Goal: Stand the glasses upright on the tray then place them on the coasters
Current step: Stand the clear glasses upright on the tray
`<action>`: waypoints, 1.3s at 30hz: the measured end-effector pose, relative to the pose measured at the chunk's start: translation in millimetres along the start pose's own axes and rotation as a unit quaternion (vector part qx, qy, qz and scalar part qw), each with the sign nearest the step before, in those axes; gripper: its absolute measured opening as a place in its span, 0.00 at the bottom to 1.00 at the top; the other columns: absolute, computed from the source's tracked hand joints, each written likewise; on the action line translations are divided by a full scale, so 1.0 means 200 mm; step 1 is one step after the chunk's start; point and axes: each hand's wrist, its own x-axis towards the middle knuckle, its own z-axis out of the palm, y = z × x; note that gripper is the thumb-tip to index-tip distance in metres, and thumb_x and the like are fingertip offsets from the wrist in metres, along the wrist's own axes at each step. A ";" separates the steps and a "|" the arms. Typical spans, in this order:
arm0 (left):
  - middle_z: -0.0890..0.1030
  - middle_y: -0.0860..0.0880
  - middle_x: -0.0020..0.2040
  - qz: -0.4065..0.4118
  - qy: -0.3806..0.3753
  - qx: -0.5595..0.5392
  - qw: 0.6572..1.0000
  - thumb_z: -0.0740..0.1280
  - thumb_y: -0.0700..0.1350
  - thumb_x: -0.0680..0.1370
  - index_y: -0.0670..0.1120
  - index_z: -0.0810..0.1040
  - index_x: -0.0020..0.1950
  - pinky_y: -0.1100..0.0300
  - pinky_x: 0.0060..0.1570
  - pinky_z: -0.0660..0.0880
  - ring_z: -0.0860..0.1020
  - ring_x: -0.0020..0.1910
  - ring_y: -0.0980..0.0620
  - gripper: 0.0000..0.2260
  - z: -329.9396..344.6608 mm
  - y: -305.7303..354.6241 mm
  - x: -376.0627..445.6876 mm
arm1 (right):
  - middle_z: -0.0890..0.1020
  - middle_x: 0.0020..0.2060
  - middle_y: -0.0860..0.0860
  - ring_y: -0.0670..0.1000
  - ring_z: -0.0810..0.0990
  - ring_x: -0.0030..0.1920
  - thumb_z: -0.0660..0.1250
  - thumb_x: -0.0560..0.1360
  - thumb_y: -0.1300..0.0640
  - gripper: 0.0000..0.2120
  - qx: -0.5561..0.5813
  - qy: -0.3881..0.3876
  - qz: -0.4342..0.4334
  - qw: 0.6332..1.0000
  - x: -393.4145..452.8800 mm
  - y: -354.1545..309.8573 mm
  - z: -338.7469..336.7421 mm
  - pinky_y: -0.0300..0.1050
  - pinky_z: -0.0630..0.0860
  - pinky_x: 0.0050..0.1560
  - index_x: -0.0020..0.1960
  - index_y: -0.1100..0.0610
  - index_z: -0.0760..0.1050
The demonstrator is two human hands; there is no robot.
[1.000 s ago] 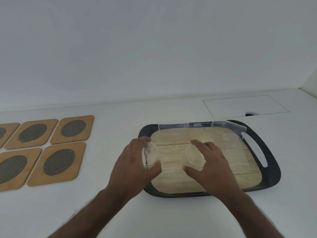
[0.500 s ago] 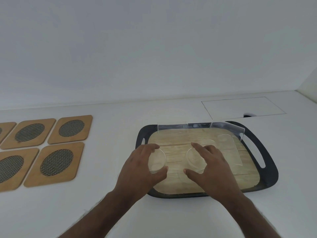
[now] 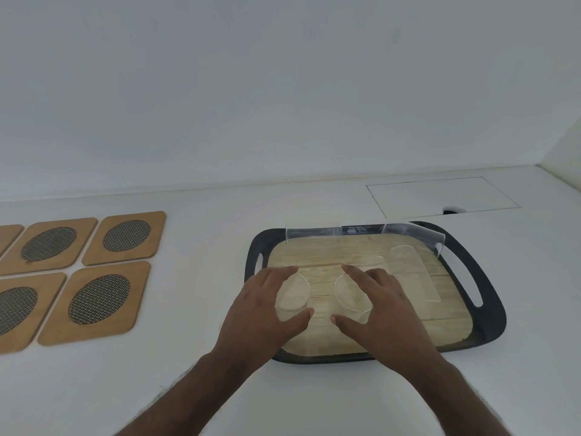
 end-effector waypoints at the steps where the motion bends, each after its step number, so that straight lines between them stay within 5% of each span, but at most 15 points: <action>1: 0.69 0.68 0.61 0.004 -0.004 0.004 1.000 0.72 0.61 0.69 0.61 0.68 0.68 0.70 0.58 0.65 0.68 0.61 0.66 0.29 0.01 0.00 0.00 | 0.71 0.58 0.44 0.44 0.66 0.60 0.73 0.67 0.40 0.39 0.000 -0.004 -0.002 1.000 0.00 0.00 0.00 0.37 0.64 0.57 0.74 0.42 0.61; 9: 0.68 0.67 0.64 0.011 -0.010 0.006 1.000 0.72 0.61 0.69 0.62 0.65 0.71 0.68 0.59 0.67 0.68 0.63 0.64 0.33 0.03 -0.04 -0.02 | 0.71 0.61 0.42 0.44 0.69 0.61 0.58 0.64 0.22 0.43 0.054 -0.025 0.004 0.998 0.04 0.02 -0.09 0.45 0.71 0.60 0.74 0.40 0.61; 12: 0.68 0.67 0.65 0.014 -0.012 0.006 1.000 0.71 0.61 0.69 0.63 0.64 0.72 0.69 0.59 0.67 0.68 0.64 0.65 0.33 0.04 -0.05 -0.03 | 0.76 0.54 0.43 0.44 0.76 0.49 0.57 0.68 0.26 0.35 0.104 0.044 0.036 0.993 0.11 0.05 -0.15 0.39 0.72 0.47 0.70 0.42 0.68; 15: 0.68 0.68 0.65 0.016 -0.013 0.006 1.000 0.72 0.61 0.69 0.64 0.63 0.72 0.69 0.59 0.67 0.67 0.64 0.66 0.33 0.04 -0.06 -0.02 | 0.78 0.52 0.46 0.47 0.77 0.44 0.63 0.72 0.35 0.27 0.078 0.067 0.088 0.991 0.20 0.10 -0.19 0.44 0.74 0.48 0.67 0.46 0.73; 23: 0.69 0.68 0.62 0.016 -0.015 0.000 1.000 0.73 0.60 0.68 0.65 0.64 0.72 0.73 0.55 0.67 0.69 0.62 0.66 0.34 0.05 -0.08 -0.02 | 0.77 0.64 0.55 0.56 0.73 0.65 0.69 0.74 0.46 0.28 -0.071 -0.072 0.134 0.986 0.38 0.16 -0.13 0.49 0.69 0.63 0.70 0.55 0.69; 32: 0.67 0.70 0.63 0.021 -0.011 -0.010 1.000 0.74 0.61 0.68 0.70 0.59 0.70 0.66 0.58 0.71 0.67 0.63 0.68 0.35 0.06 -0.09 -0.02 | 0.78 0.61 0.56 0.58 0.76 0.60 0.71 0.70 0.43 0.32 -0.136 -0.191 0.164 0.958 0.49 0.14 -0.07 0.50 0.74 0.57 0.67 0.59 0.69; 39: 0.68 0.69 0.63 0.020 -0.009 -0.016 1.000 0.72 0.63 0.67 0.77 0.57 0.68 0.59 0.58 0.76 0.69 0.63 0.64 0.35 0.06 -0.09 -0.03 | 0.80 0.55 0.55 0.57 0.78 0.52 0.73 0.67 0.46 0.26 -0.101 -0.155 0.180 0.966 0.47 0.13 -0.03 0.48 0.75 0.50 0.59 0.58 0.72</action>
